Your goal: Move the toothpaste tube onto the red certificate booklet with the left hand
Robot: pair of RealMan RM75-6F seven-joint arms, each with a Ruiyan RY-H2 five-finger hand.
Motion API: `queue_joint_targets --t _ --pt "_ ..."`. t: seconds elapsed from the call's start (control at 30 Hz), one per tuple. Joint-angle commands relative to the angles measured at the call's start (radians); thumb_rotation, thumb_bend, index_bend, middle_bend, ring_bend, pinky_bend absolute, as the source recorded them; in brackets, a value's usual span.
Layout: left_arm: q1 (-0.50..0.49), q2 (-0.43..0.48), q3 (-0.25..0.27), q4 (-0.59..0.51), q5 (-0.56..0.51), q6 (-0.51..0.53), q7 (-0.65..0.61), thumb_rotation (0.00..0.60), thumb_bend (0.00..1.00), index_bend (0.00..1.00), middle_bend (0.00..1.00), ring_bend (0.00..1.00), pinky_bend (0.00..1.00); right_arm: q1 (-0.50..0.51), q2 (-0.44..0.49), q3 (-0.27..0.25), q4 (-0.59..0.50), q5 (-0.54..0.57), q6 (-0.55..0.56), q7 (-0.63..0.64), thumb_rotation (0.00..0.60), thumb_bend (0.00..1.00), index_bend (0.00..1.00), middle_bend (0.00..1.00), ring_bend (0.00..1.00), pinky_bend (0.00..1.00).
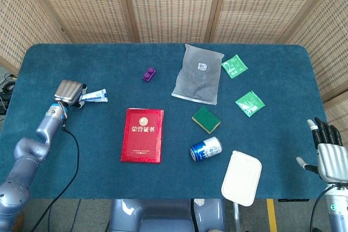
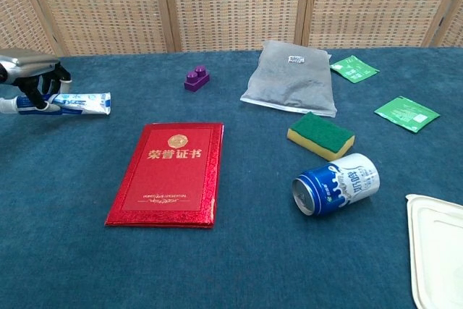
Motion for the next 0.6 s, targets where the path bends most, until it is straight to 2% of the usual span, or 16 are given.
queue_joint_targets --t 0.03,0.2,0.23,0.33,0.43,0.6 --pt "0.007 0.047 0.001 -0.085 0.014 0.114 -0.059 0.6 0.35 0.52 0.58 0.45 0.43 -0.001 0.005 -0.001 -0.006 -0.004 0.003 0.005 0.6 0.0 0.0 0.0 0.0 0.0" --pt "0.009 0.13 0.002 -0.282 0.052 0.297 -0.091 0.6 0.35 0.52 0.58 0.45 0.43 -0.001 0.01 -0.003 -0.015 -0.013 0.006 0.01 0.6 0.0 0.0 0.0 0.0 0.0" --pt "-0.018 0.15 0.006 -0.402 0.101 0.392 -0.074 0.6 0.35 0.52 0.58 0.45 0.43 0.0 0.011 -0.005 -0.02 -0.017 0.005 0.013 0.6 0.0 0.0 0.0 0.0 0.0" --pt "-0.04 0.201 -0.007 -0.587 0.104 0.397 0.033 0.6 0.35 0.52 0.58 0.45 0.43 0.0 0.015 -0.005 -0.025 -0.021 0.008 0.017 0.6 0.0 0.0 0.0 0.0 0.0" --pt "-0.068 0.225 -0.018 -0.717 0.099 0.361 0.132 0.6 0.35 0.52 0.58 0.45 0.43 -0.002 0.018 -0.005 -0.028 -0.022 0.012 0.02 0.6 0.0 0.0 0.0 0.0 0.0" --pt "-0.107 0.232 -0.021 -0.85 0.103 0.306 0.255 0.6 0.35 0.52 0.58 0.45 0.42 -0.005 0.023 -0.004 -0.028 -0.018 0.014 0.027 0.6 0.0 0.0 0.0 0.0 0.0"
